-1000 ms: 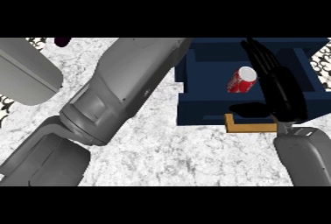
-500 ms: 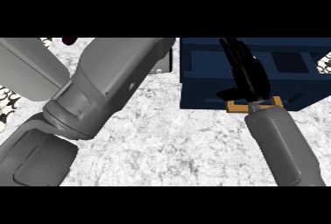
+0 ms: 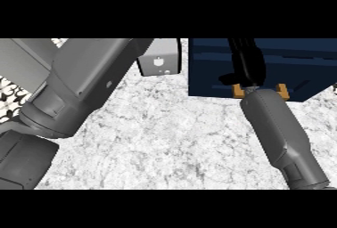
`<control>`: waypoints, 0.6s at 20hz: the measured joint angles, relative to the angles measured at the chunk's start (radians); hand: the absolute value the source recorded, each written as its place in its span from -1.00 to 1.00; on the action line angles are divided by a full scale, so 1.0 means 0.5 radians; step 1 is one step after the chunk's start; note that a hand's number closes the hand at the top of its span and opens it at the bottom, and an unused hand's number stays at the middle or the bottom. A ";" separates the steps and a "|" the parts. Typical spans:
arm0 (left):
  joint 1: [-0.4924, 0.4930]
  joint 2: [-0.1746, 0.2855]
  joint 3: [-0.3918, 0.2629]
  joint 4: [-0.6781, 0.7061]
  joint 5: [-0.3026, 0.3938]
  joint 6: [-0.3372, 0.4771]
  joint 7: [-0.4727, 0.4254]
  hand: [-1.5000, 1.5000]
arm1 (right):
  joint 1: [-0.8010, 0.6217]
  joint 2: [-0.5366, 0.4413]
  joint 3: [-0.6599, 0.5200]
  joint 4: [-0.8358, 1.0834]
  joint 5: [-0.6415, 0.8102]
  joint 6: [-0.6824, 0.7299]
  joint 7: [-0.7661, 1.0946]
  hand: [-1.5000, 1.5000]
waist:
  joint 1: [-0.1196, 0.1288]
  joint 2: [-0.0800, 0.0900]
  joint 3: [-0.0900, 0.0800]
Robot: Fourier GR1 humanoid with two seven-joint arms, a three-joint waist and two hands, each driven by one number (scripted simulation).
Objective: Pick up the can, place it into the drawer and close the drawer
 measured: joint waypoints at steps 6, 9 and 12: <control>0.138 0.102 -0.022 -0.181 -0.024 -0.043 0.080 -1.00 | -0.295 -0.015 -0.097 0.358 0.032 -0.143 -0.021 -1.00 | 0.040 0.004 0.000; 0.189 0.140 -0.036 -0.268 -0.034 -0.060 0.132 -1.00 | -0.413 -0.028 -0.131 0.508 0.046 -0.176 -0.022 -1.00 | 0.061 0.010 0.001; 0.255 0.176 -0.049 -0.358 -0.046 -0.068 0.162 -1.00 | -0.507 -0.030 -0.155 0.631 0.051 -0.183 -0.030 -1.00 | 0.070 0.017 0.004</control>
